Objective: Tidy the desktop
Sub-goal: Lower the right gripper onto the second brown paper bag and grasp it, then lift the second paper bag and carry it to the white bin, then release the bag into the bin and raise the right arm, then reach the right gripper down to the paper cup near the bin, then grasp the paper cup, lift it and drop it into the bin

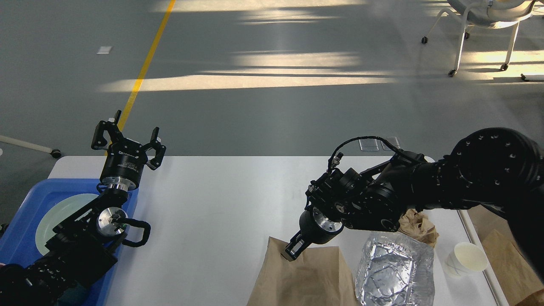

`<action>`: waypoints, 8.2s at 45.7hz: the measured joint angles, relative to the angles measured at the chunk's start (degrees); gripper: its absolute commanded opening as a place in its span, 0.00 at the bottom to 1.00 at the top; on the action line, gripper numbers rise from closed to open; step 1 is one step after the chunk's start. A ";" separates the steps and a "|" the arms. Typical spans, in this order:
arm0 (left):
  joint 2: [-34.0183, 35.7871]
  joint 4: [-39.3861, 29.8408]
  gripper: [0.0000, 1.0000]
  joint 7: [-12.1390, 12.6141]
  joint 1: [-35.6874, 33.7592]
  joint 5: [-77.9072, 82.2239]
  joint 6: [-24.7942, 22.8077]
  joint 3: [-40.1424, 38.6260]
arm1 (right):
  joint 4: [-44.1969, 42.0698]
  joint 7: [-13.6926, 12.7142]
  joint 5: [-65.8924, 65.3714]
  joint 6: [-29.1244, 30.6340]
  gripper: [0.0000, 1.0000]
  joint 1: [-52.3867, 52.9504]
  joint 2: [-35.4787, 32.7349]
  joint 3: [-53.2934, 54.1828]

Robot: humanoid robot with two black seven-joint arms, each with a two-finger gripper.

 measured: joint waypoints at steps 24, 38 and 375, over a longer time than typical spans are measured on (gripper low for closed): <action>0.00 0.00 0.96 0.03 0.00 0.00 0.00 0.00 | 2.71 1.21 8.28 4.72 0.00 9.07 -4.89 1.44; 0.00 0.00 0.96 0.03 -0.01 0.01 0.00 0.00 | 3.89 3.08 21.49 32.58 0.00 31.15 -17.64 4.27; 0.00 0.00 0.96 0.03 0.02 0.00 0.00 0.00 | -35.53 -3.94 42.73 33.99 0.00 17.46 -24.33 -10.37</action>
